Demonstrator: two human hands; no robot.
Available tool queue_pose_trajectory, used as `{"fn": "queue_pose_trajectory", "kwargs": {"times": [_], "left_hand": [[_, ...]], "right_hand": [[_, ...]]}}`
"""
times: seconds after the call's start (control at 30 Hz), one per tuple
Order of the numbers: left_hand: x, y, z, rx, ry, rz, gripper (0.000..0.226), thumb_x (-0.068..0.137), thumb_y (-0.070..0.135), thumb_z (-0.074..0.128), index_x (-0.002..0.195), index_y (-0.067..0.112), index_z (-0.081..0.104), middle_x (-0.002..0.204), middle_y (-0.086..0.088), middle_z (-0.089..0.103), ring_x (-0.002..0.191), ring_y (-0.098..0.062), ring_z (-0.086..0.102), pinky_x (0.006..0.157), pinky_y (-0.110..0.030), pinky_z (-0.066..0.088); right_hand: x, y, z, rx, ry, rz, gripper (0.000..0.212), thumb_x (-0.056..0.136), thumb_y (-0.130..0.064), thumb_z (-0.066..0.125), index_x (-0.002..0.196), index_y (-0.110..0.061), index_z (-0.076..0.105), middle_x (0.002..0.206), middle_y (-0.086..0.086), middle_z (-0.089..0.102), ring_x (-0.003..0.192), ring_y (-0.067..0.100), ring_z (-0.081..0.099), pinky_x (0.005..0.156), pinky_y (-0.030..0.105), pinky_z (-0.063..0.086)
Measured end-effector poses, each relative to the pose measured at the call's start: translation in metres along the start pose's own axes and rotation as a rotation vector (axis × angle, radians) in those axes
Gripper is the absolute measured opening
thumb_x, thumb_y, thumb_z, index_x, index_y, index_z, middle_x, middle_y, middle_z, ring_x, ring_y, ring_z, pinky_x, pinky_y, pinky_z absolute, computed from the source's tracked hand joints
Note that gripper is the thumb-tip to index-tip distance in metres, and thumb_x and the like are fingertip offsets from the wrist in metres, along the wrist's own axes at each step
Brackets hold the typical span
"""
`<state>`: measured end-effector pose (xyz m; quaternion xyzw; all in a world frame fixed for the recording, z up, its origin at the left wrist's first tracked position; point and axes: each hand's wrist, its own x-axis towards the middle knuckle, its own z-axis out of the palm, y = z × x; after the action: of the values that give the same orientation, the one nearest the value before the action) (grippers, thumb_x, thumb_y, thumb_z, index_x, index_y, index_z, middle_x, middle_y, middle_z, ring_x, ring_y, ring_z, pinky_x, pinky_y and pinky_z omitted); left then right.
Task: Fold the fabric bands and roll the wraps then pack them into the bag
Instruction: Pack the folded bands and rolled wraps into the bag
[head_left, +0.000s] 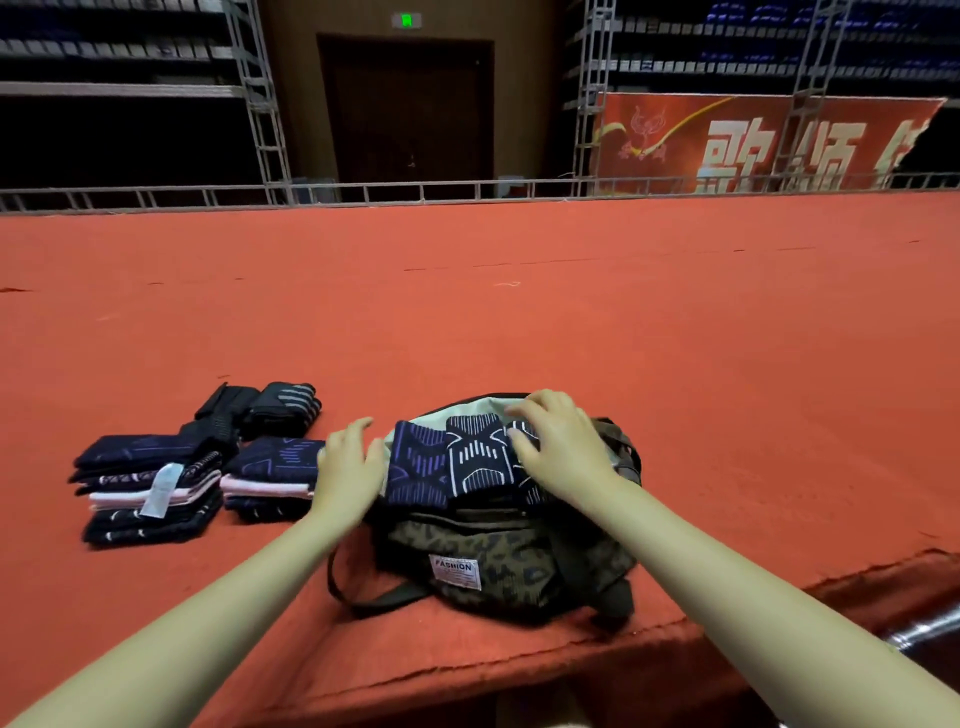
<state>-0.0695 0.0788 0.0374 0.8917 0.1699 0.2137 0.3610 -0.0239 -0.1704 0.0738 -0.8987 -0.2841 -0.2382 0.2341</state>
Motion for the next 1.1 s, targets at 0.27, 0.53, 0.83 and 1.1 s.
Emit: {"fn": "queue_pose_trajectory", "kwargs": {"times": [0.27, 0.53, 0.83, 1.1], "left_hand": [[0.001, -0.018, 0.000, -0.358, -0.263, -0.338, 0.042, 0.090, 0.018, 0.058, 0.131, 0.012, 0.053, 0.127, -0.010, 0.059, 0.112, -0.024, 0.058, 0.100, -0.039, 0.044], [-0.009, -0.001, -0.033, -0.483, -0.061, -0.061, 0.032, 0.093, 0.008, 0.053, 0.125, 0.007, 0.059, 0.126, -0.003, 0.059, 0.119, -0.014, 0.052, 0.107, -0.030, 0.037], [-0.022, -0.016, -0.040, -0.256, 0.037, 0.129, 0.037, 0.091, 0.011, 0.057, 0.127, 0.017, 0.058, 0.104, 0.002, 0.060, 0.090, -0.003, 0.052, 0.077, -0.004, 0.034], [-0.007, -0.058, -0.074, -0.121, 0.128, 0.074, 0.027, 0.093, 0.014, 0.050, 0.116, 0.018, 0.063, 0.110, -0.003, 0.051, 0.092, -0.012, 0.054, 0.086, -0.025, 0.039]], "right_hand": [[0.009, -0.071, 0.066, 0.039, -0.379, -0.182, 0.040, 0.096, -0.041, 0.045, 0.134, -0.033, 0.051, 0.138, 0.000, 0.047, 0.131, 0.019, 0.036, 0.108, 0.038, 0.024], [0.009, -0.056, 0.072, 0.053, -0.408, -0.095, 0.034, 0.095, -0.047, 0.044, 0.126, -0.041, 0.057, 0.125, -0.007, 0.051, 0.124, 0.013, 0.040, 0.108, 0.035, 0.022], [0.003, -0.058, 0.064, 0.230, -0.459, -0.071, 0.029, 0.095, -0.035, 0.048, 0.119, -0.035, 0.063, 0.123, -0.011, 0.054, 0.122, 0.007, 0.041, 0.111, 0.031, 0.021], [0.042, -0.106, 0.051, 0.593, -0.184, 0.089, 0.026, 0.092, -0.015, 0.051, 0.110, -0.022, 0.067, 0.109, -0.010, 0.062, 0.102, 0.003, 0.056, 0.091, 0.021, 0.043]]}}
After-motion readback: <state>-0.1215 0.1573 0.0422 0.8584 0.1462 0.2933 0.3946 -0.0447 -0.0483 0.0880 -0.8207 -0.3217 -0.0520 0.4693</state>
